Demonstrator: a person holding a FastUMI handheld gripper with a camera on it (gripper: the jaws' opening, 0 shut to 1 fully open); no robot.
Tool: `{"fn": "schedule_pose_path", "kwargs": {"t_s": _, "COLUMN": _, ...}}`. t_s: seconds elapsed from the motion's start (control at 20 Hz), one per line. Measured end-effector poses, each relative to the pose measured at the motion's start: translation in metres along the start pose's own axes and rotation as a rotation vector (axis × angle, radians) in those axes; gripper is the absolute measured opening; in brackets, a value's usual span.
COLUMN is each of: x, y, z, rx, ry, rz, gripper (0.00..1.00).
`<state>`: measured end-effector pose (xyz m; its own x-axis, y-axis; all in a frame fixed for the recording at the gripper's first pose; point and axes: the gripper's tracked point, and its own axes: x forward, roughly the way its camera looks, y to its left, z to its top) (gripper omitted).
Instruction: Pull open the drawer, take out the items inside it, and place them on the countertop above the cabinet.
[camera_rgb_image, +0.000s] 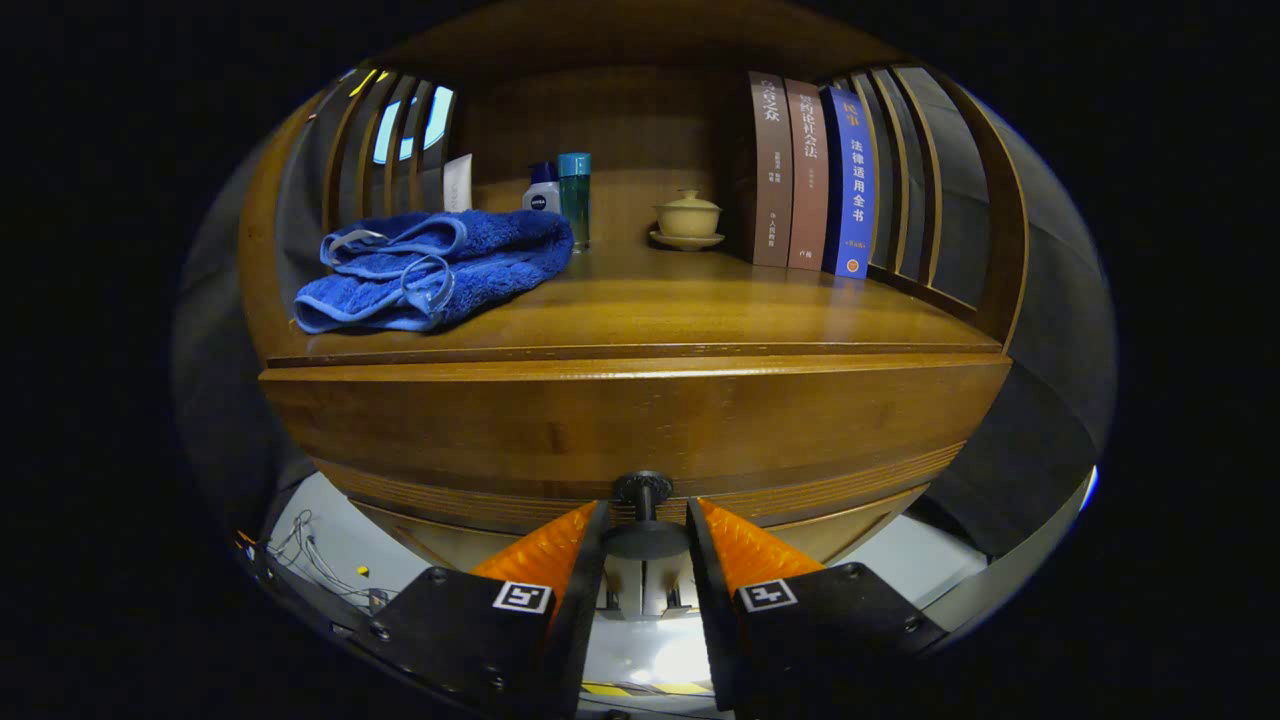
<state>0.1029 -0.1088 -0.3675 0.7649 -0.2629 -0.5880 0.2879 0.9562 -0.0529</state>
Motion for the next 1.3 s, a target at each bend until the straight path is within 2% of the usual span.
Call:
{"fn": "schedule_pose_path", "kwargs": {"t_s": 0.05, "x": -0.002, "y": -0.001, "z": 0.000, "rx": -0.002, "ry": 0.000, "rz": 0.008, "gripper": 0.53}}
{"fn": "schedule_pose_path", "kwargs": {"t_s": 0.1, "x": 0.002, "y": 0.001, "z": -0.001, "rx": -0.009, "ry": -0.002, "rz": 0.012, "gripper": 0.44}}
{"fn": "schedule_pose_path", "kwargs": {"t_s": 0.3, "x": 0.003, "y": 0.000, "z": 0.000, "rx": -0.009, "ry": -0.008, "rz": 0.023, "gripper": 0.44}}
{"fn": "schedule_pose_path", "kwargs": {"t_s": 0.35, "x": 0.000, "y": 0.001, "z": 0.000, "rx": -0.005, "ry": -0.008, "rz": 0.020, "gripper": 0.34}}
{"fn": "schedule_pose_path", "kwargs": {"t_s": 0.75, "x": -0.013, "y": -0.002, "z": -0.008, "rx": -0.003, "ry": 0.005, "rz": 0.025, "gripper": 0.34}}
{"fn": "schedule_pose_path", "kwargs": {"t_s": 1.3, "x": -0.110, "y": -0.011, "z": -0.062, "rx": 0.024, "ry": 0.071, "rz": 0.020, "gripper": 0.34}}
